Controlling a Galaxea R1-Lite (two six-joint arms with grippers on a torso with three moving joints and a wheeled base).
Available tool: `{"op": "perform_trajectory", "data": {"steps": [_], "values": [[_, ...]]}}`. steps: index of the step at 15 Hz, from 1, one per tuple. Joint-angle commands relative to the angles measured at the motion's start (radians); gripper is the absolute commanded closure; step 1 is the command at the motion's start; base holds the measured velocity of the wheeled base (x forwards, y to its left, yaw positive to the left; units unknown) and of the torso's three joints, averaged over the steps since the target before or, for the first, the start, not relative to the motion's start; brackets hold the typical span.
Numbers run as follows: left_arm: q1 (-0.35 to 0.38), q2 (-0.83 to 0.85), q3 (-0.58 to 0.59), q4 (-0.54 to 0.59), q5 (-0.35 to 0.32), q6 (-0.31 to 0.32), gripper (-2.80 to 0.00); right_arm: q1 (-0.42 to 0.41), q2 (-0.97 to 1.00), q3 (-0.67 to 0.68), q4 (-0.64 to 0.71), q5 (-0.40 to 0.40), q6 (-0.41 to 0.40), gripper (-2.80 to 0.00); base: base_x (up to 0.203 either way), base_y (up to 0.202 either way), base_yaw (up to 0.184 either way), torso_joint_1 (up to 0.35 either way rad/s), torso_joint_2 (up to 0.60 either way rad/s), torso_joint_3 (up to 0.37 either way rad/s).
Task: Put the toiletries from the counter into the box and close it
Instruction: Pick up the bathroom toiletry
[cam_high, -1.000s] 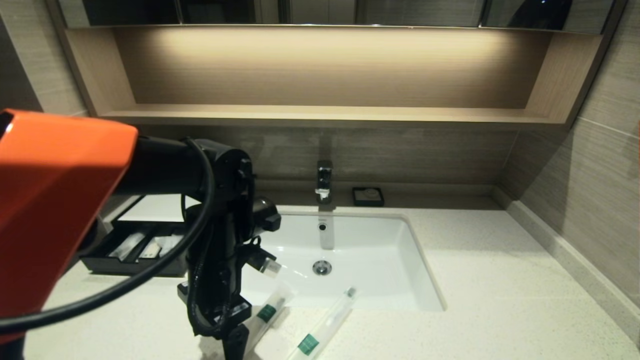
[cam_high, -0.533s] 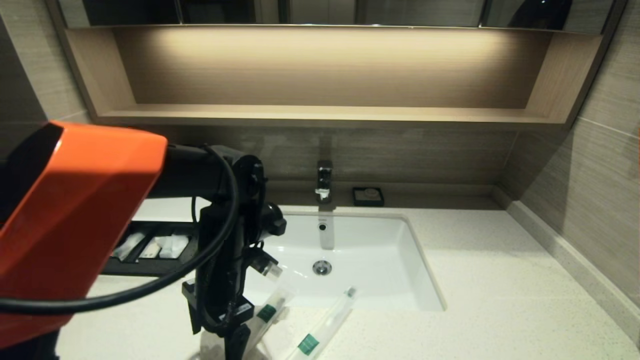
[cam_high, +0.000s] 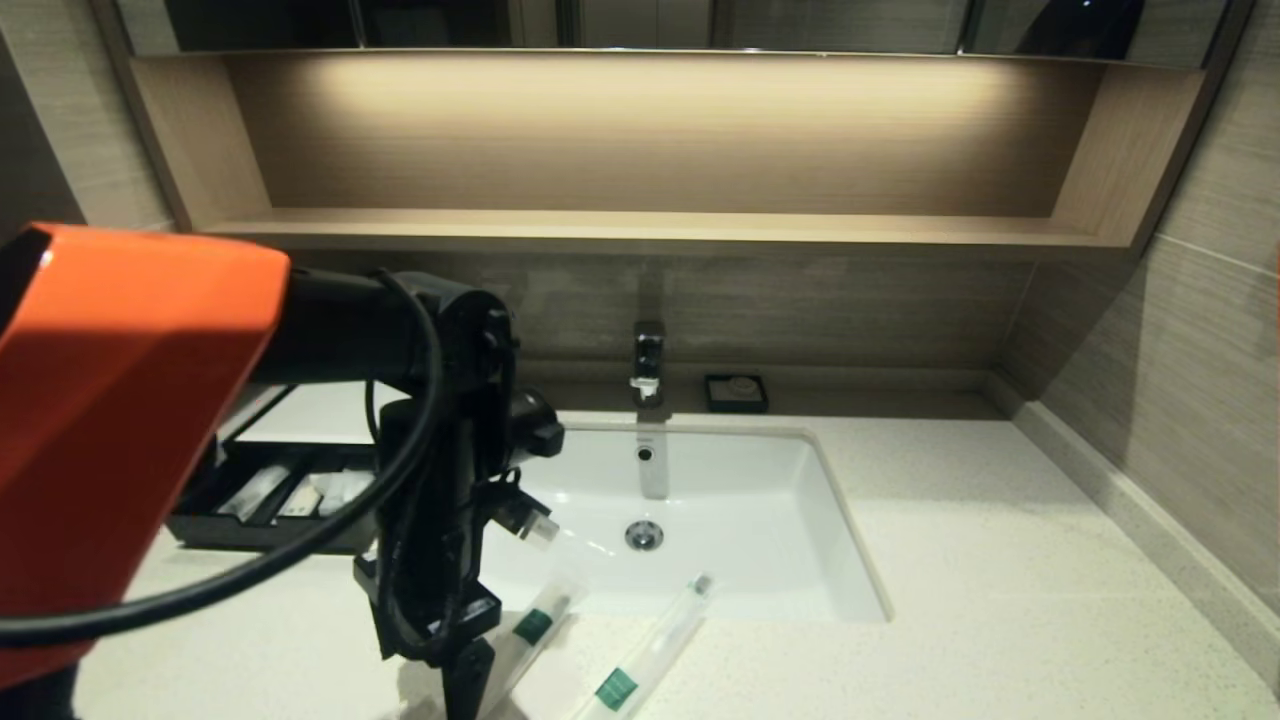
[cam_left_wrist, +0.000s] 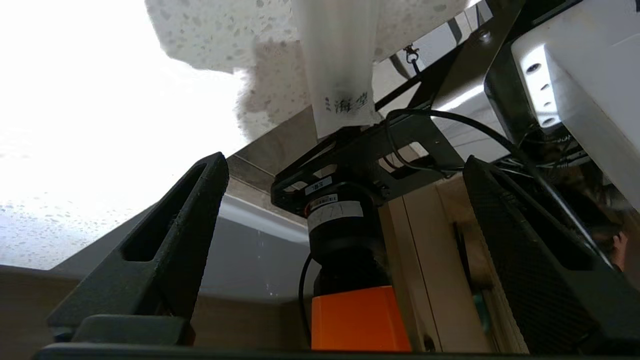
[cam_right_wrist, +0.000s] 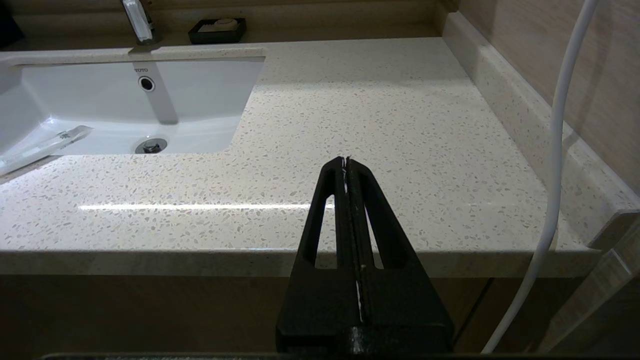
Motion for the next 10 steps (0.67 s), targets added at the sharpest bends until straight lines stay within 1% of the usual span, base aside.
{"op": "perform_trajectory", "data": {"steps": [1,4,6,8,9,10], "values": [[0.026,-0.102,0.083,-0.056,-0.004,0.005,-2.80,0.000,0.001,0.000,0.000,0.001,0.000,0.00,0.000,0.000,0.000,0.000,0.00,0.000],[0.066,-0.203,0.284,-0.244,-0.033,0.017,-2.80,0.000,0.001,0.000,0.000,0.001,0.000,0.00,0.000,0.000,0.000,0.000,0.00,0.000],[0.113,-0.262,0.400,-0.376,-0.093,0.022,-2.80,0.000,0.001,0.000,0.000,0.001,0.000,0.00,0.000,0.000,0.000,0.000,0.00,0.000],[0.154,-0.318,0.496,-0.478,-0.121,0.029,-2.80,0.000,0.001,0.000,0.000,0.001,0.000,0.00,0.000,0.000,0.000,0.000,0.00,0.000],[0.174,-0.339,0.544,-0.527,-0.126,0.045,-2.80,0.000,0.001,0.000,0.000,0.001,0.000,0.00,0.000,0.000,0.000,0.000,0.00,0.000],[0.200,-0.357,0.586,-0.565,-0.128,0.076,-2.80,0.000,0.001,0.000,0.000,0.001,0.000,0.00,0.000,0.000,0.000,0.000,0.00,0.000]]}}
